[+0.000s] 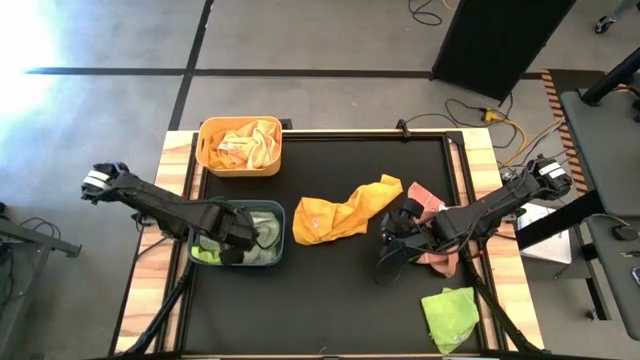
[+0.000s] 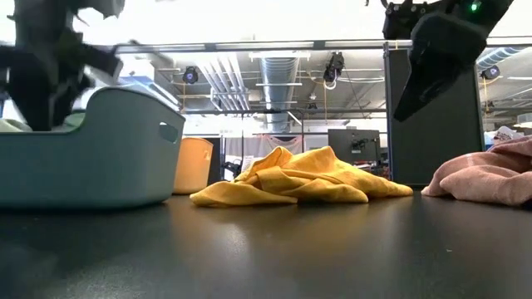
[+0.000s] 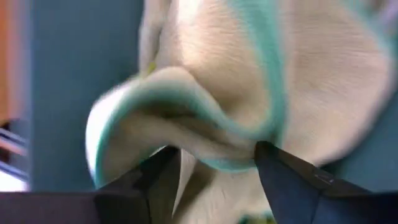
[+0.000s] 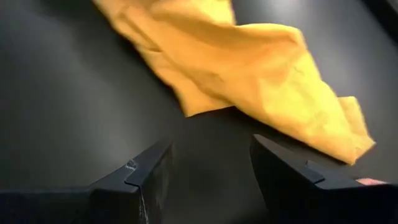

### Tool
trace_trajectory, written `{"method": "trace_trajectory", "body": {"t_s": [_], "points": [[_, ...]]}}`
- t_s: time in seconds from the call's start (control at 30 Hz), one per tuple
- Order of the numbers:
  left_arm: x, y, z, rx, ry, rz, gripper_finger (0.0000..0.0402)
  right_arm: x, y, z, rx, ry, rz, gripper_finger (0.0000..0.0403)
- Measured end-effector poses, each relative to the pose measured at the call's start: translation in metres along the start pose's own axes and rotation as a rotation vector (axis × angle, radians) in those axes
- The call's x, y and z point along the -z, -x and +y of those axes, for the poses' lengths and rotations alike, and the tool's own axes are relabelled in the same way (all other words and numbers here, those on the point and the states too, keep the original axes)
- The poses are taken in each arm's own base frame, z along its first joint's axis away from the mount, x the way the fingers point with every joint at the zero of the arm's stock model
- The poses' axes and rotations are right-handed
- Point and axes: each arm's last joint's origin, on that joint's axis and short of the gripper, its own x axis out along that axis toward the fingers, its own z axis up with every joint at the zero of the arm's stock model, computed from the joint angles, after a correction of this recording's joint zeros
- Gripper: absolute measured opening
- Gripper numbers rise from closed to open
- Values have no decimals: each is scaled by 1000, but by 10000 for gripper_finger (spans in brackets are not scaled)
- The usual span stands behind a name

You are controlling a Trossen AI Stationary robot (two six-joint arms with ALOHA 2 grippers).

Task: Sort microfiber towel by color & place in baskets
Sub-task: Put the light green microfiber towel into the blue bin, then put the yellow towel into the yellow bin

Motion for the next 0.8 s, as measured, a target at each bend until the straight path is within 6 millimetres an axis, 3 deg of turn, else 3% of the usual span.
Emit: {"method": "trace_trajectory", "body": {"t_s": [0.2,0.33,0.43,0.57,0.67,0.8], "points": [[-17,69,9,59,-6,-119,212,-20,21,7,-72,22,-9,203],[-37,104,7,102,-13,-412,218,-29,34,13,-73,80,-86,203],[-54,115,-5,205,-91,-621,219,-29,39,16,-57,101,-120,203],[-78,107,-24,297,-182,-852,220,-24,41,19,-61,122,-124,203],[-99,87,-34,301,-223,-981,220,-22,41,20,-67,127,-127,203],[-129,51,-38,304,-192,-994,220,-23,41,21,-71,117,-139,203]]}}
